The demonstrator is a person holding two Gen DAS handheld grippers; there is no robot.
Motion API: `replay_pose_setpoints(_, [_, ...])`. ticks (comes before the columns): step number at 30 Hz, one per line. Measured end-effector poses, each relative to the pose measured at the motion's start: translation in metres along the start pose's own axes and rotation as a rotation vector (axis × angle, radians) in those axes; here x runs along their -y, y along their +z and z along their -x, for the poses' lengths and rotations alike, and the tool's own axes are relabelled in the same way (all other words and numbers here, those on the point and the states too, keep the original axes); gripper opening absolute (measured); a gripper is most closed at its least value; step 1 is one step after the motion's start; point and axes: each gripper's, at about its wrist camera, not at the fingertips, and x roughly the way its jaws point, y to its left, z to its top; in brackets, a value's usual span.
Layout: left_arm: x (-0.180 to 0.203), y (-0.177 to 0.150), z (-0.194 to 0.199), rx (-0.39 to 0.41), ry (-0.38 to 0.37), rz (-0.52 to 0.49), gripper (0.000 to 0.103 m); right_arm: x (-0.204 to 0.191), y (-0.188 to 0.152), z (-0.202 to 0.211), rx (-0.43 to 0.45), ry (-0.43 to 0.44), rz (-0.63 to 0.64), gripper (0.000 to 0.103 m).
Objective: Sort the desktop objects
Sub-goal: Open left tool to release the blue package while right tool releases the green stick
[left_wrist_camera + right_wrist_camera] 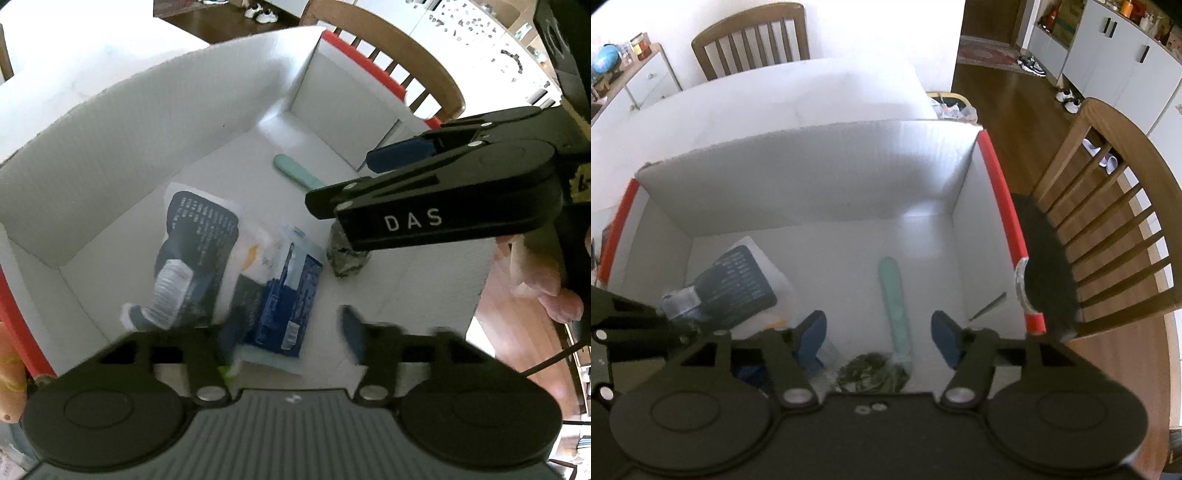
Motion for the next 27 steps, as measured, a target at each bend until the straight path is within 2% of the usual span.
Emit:
replay_pose_setpoints(10, [0.007, -0.005, 0.017, 0.053, -0.009, -0.011, 0.066, -0.008, -0.006, 0.013, 0.024, -0.003, -0.009, 0.065])
replay_pose_setpoints(21, [0.013, -0.017, 0.050, 0.147, 0.010, -0.042, 0.067, -0.013, -0.016, 0.035, 0.055, -0.005, -0.028, 0.065])
replay_pose_setpoints(27, [0.014, -0.027, 0.068, 0.196, 0.027, -0.050, 0.084, -0.014, -0.028, 0.049, 0.075, -0.004, -0.055, 0.065])
